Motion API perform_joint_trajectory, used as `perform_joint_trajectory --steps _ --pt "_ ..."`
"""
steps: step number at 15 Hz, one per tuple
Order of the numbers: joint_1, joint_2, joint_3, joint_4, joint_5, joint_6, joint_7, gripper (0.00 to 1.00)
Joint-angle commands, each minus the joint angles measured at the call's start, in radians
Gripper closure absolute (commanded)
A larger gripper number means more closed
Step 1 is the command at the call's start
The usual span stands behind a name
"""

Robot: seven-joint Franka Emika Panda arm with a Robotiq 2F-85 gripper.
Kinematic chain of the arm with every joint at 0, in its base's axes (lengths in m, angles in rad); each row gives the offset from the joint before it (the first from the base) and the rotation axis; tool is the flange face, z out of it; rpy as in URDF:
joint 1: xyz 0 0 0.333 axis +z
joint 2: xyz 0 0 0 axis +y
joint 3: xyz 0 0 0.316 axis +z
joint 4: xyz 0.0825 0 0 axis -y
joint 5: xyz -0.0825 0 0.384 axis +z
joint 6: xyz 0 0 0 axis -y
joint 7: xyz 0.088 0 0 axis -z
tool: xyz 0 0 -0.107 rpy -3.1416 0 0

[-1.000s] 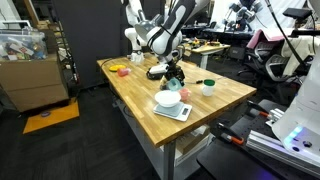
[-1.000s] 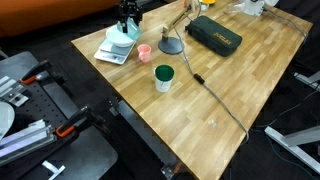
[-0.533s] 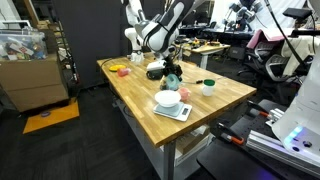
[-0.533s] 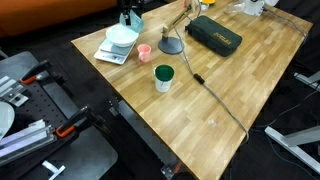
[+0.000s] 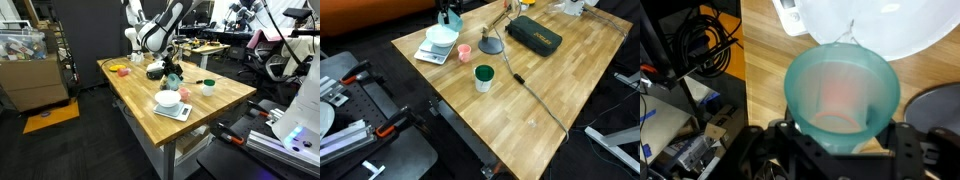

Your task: Pour the water out of the blue cup into the white bowl

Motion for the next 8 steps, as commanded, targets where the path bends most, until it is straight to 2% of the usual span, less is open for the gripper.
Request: perform_joint_trajectory --steps 1,8 --pt "-0.003 0.011 0.004 0.022 -0.028 -0.042 0.023 0.52" --pt "-0.005 0.013 0.001 0.026 -0.049 -0.064 0.041 0.52"
